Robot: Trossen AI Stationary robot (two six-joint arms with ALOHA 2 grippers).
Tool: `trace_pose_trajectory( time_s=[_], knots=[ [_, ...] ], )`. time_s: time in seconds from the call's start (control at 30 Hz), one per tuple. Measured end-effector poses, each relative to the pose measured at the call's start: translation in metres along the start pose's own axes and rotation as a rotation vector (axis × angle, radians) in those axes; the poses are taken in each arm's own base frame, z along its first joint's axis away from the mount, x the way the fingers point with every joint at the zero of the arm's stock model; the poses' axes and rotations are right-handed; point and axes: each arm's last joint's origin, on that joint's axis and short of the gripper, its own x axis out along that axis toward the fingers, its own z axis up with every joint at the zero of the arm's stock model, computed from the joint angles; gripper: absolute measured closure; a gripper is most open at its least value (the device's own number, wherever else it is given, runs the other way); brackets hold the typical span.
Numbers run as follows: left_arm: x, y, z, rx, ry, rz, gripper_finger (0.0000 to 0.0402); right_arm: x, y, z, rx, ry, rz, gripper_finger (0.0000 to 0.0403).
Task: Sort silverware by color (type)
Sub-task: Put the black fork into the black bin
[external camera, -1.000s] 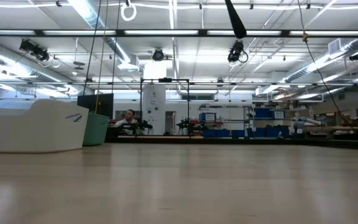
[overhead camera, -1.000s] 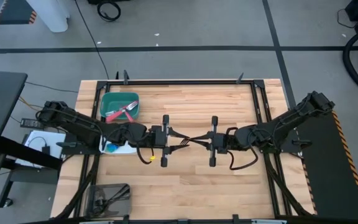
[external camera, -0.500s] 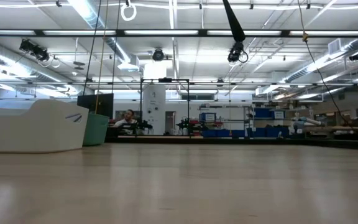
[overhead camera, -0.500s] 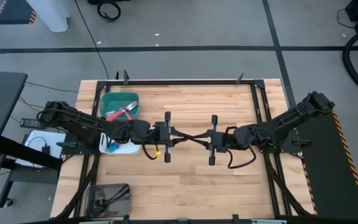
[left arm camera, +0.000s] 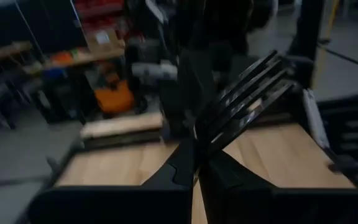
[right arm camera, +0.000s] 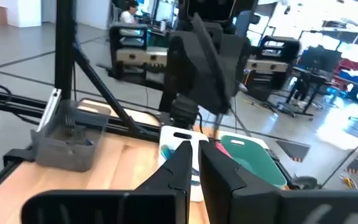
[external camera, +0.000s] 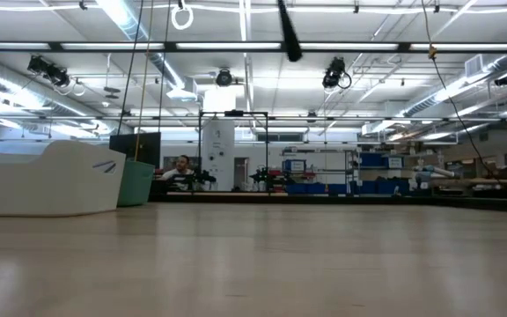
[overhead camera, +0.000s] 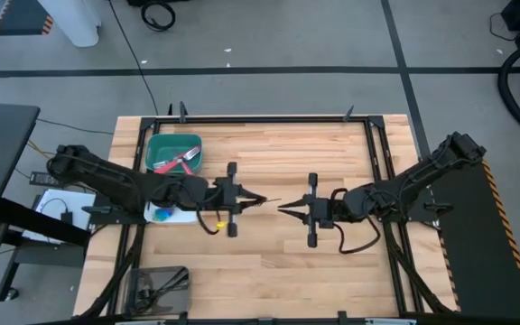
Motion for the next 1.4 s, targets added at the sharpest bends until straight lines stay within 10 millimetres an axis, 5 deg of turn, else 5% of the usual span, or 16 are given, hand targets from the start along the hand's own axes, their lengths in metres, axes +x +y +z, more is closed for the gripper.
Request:
trace_pose_trajectory(
  time_s=[0.37,0.63,1.0,1.4],
  knots=[
    [-0.062,-0.023,0.038,-0.295,0.452,-0.154,0.0384,-0.004,0.000,-0.002,-0.077,0.072,-0.184,0.0366],
    [-0.095,-0.049,0.029,-0.553,0.751,-0.195,0.0384,-0.004,-0.002,-0.002,-0.110,0.085,-0.214,0.0366],
    [-0.135,-0.089,-0.006,-0.723,1.080,-0.140,0.0384,-0.001,-0.009,-0.002,-0.183,0.089,-0.243,0.0366],
    [-0.151,-0.109,-0.083,-0.901,1.366,0.053,0.0383,0.008,-0.031,-0.008,-0.179,0.118,-0.324,0.0366]
  ],
)
